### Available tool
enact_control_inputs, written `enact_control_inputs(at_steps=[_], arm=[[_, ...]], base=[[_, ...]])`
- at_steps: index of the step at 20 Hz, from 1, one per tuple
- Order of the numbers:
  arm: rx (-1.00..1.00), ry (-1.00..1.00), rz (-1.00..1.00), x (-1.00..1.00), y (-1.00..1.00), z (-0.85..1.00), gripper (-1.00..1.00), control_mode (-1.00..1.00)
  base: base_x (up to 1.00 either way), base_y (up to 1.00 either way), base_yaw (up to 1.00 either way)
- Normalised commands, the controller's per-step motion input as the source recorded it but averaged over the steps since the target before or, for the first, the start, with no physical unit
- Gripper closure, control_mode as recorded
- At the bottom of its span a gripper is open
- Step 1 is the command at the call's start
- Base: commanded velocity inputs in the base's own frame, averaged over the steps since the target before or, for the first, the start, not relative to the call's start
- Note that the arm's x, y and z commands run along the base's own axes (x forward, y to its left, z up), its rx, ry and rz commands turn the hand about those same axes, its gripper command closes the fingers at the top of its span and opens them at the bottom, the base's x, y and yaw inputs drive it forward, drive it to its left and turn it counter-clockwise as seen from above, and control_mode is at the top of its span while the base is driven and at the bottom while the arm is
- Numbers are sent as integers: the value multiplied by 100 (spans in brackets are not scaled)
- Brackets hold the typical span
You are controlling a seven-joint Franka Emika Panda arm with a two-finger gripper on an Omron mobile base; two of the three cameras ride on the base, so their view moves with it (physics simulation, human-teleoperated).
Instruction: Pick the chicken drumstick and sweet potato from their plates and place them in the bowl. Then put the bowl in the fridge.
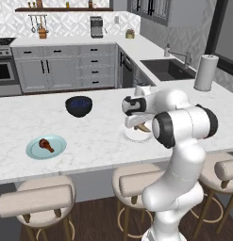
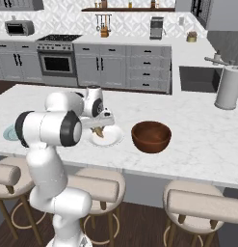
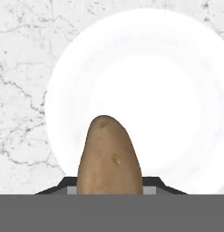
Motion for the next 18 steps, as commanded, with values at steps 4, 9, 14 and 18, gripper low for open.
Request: enact_control_inputs(at_steps=[4, 9, 14, 18], arm=[[-2, -4, -6, -68, -25, 80, 100, -100], [-2, -4, -8, -28, -62, 72, 100, -100], [0, 0, -8, -4, -86, 50, 100, -100], [0, 0, -8, 0, -95, 15, 100, -100]], base=[[0, 0, 0], [0, 0, 0], [0, 0, 0], [0, 0, 0]])
